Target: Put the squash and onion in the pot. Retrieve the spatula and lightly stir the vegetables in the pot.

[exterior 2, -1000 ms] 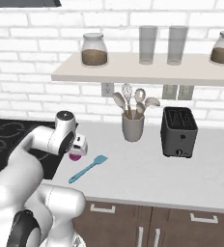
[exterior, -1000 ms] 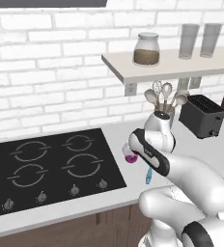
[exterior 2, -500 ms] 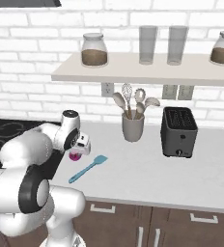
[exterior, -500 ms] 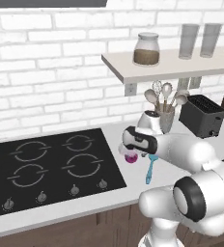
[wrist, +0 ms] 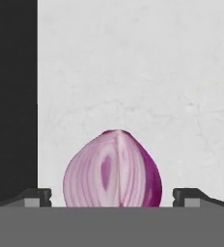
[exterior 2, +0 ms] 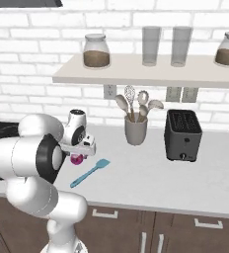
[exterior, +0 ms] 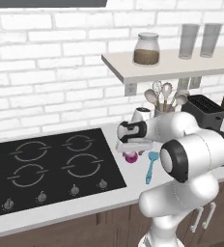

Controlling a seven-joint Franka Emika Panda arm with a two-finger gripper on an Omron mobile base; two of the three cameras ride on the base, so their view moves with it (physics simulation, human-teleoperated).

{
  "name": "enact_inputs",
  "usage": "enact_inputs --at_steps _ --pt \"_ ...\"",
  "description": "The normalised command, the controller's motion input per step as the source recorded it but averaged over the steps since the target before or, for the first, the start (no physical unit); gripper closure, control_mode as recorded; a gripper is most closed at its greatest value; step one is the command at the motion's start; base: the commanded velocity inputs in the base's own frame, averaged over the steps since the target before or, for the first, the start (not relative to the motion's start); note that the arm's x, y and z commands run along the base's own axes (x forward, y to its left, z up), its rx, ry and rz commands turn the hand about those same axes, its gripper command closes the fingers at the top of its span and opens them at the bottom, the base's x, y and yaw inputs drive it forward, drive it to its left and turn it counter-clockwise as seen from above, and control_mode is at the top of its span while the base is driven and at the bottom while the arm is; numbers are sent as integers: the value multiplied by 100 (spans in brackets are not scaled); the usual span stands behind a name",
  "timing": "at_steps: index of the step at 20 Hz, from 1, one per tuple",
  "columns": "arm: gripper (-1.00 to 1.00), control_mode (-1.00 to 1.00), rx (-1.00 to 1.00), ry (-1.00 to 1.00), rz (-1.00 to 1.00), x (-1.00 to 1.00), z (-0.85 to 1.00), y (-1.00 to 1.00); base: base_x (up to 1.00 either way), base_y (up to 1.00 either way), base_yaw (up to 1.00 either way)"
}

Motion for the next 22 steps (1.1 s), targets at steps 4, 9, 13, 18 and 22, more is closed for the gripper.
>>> enact_inputs --at_steps 4,9,13,18,22 --pt "-100 -100 -5 8 0 5 -30 0 0 0 0" --pt "-100 -100 -7 9 0 0 -35 0 0 0 0" --pt "-100 -100 -2 5 0 0 -26 0 0 0 0" --pt "100 -100 0 1 0 -12 -21 0 0 0 0" --pt "100 -100 0 0 0 -3 -17 -2 0 0 0"
